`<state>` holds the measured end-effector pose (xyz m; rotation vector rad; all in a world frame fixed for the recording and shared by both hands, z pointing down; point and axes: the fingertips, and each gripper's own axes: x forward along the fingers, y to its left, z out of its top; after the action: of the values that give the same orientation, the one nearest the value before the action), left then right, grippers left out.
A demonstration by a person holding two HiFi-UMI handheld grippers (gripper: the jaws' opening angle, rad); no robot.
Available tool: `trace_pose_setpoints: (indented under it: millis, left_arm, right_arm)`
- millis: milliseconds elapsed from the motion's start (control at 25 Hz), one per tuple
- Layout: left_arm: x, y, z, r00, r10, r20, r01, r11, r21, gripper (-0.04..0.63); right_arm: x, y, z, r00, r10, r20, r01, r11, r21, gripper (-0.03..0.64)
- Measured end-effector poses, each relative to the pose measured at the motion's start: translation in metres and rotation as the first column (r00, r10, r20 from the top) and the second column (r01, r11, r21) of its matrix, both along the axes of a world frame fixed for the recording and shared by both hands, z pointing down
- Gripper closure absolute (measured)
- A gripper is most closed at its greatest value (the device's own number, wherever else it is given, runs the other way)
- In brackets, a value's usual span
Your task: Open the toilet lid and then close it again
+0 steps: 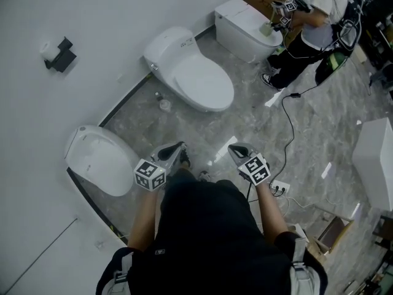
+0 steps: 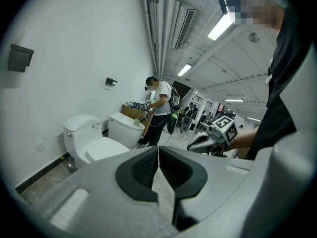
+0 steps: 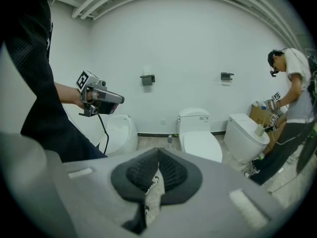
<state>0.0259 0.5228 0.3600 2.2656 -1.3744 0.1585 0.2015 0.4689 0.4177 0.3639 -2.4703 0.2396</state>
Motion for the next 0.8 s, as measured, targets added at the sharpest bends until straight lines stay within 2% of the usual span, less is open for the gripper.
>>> trace_pose_setpoints:
  millis: [440, 800]
  left_arm:
    - [-0.05, -0.089, -0.003, 0.997, 0.079, -0.023, -0.078, 0.997, 0.015, 0.58]
    - [-0.094, -0.132, 0.001, 0.992, 0.12, -0.039, -0.12, 0.993, 0.005, 0.58]
  right_arm:
    - [-0.048, -0.062, -0.002, 0.998, 0.049, -0.046, -0.049, 0.999, 0.009, 0.614]
    - [-0.099, -0.096, -0.002, 0.996, 0.055, -0.067, -0.055, 0.998, 0.012, 0.614]
